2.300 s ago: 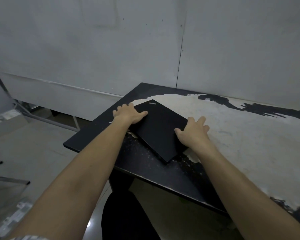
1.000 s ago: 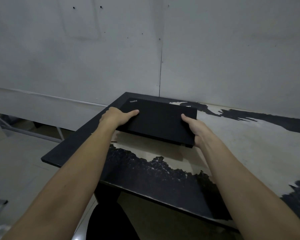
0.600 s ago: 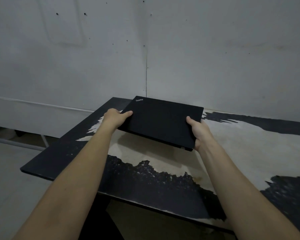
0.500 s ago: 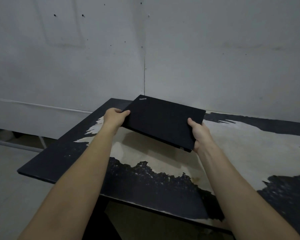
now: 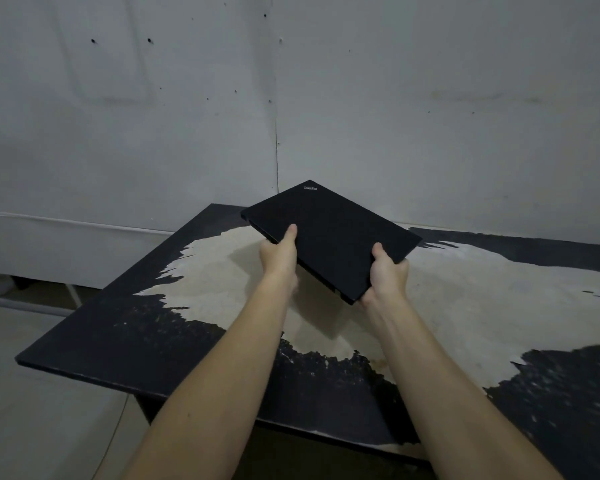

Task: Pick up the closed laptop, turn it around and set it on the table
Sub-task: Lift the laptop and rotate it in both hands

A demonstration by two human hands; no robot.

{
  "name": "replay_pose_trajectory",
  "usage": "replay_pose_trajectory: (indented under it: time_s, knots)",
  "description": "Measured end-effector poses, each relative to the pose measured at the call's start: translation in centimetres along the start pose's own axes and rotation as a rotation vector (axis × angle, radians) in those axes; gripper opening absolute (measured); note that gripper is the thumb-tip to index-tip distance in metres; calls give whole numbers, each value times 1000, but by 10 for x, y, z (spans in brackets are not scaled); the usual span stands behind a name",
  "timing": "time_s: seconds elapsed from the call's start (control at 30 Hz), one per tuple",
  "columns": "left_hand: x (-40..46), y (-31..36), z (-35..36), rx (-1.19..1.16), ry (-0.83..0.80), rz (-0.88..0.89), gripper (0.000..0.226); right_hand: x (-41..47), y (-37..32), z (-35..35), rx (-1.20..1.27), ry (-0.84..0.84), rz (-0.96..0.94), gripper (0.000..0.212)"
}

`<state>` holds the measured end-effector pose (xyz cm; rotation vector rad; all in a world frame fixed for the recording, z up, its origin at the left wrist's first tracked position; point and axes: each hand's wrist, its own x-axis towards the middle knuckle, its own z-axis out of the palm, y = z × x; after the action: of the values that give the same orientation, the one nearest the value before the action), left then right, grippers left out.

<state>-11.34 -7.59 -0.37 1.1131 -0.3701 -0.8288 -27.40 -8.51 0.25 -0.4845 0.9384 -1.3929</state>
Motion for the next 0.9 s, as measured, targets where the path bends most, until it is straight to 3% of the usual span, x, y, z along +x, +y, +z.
replay_pose_trajectory:
  time_s: [0.13,0.37,0.47,0.67,0.9]
  knots:
    - [-15,-10,18,-84,-23,-42,45,2,3,-5,13,15,-24,24]
    - [-9,-5,23,-87,-1,-32,18,10,-21,-19,-64,-170,-81,30]
    - [-6,8,19,-91,-71,-55,27,17,-39,-36,-174,-226,-41,24]
    - [-9,30,9,20,-201,-138,23,47,-81,-76,-324,-298,60,84]
    - [-15,29,7,159,-351,-288,28,69,-129,-54,-641,-398,119,84]
